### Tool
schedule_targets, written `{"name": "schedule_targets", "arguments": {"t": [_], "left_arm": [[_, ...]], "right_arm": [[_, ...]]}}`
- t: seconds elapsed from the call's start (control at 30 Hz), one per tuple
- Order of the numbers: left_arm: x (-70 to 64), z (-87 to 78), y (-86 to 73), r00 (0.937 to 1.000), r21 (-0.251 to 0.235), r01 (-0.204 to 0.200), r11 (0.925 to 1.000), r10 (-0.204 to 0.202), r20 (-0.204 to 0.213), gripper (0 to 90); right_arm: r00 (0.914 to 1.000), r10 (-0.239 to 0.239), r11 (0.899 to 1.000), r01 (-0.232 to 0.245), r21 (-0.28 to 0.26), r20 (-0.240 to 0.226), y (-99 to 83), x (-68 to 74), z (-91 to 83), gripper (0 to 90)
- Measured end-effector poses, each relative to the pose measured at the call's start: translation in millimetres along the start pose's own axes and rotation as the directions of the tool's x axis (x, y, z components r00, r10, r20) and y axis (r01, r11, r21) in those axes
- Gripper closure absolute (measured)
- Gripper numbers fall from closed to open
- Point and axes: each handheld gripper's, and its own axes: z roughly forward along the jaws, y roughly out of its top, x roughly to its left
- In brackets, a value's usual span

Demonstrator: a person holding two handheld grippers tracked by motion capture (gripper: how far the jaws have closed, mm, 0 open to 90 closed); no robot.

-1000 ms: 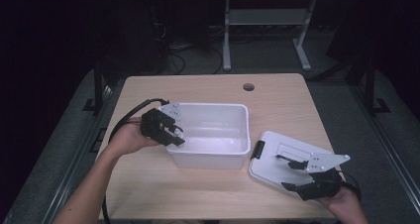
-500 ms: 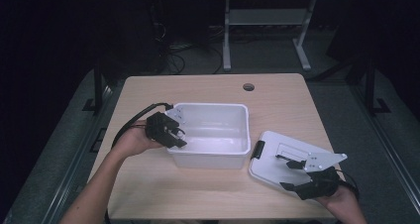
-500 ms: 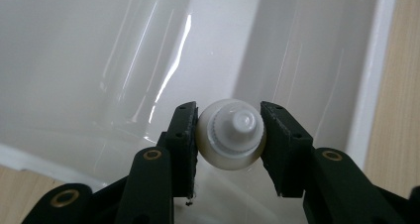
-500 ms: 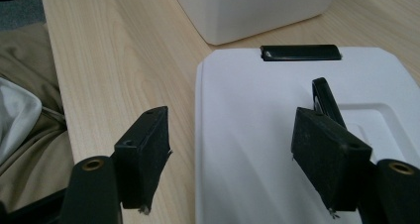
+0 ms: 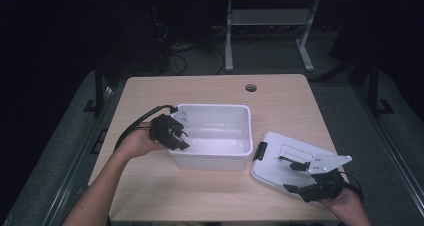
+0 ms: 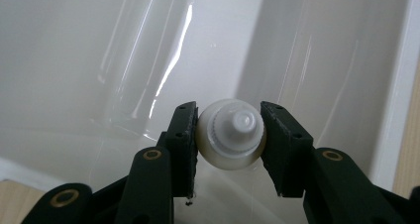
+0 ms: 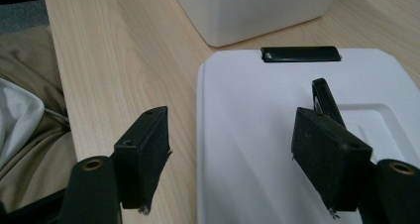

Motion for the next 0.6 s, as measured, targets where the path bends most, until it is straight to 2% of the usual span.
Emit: {"name": "schedule_targets", "arguments": {"t": [0.43,0.6], "left_arm": [[0.3,3.1,0.3,0.9998,0.009,0.004,1.0000,-0.004,-0.018,58.1],[0.0,2.6,0.3,0.9998,0.010,-0.001,0.9999,0.002,-0.021,60.6]], "right_arm": [[1.0000,0.000,1.000,0.000,-0.014,-0.004,-0.6,-0.5,-2.0,30.2],[1.0000,-0.001,1.000,0.001,-0.013,-0.001,-0.7,-0.6,-2.4,30.2]]}}
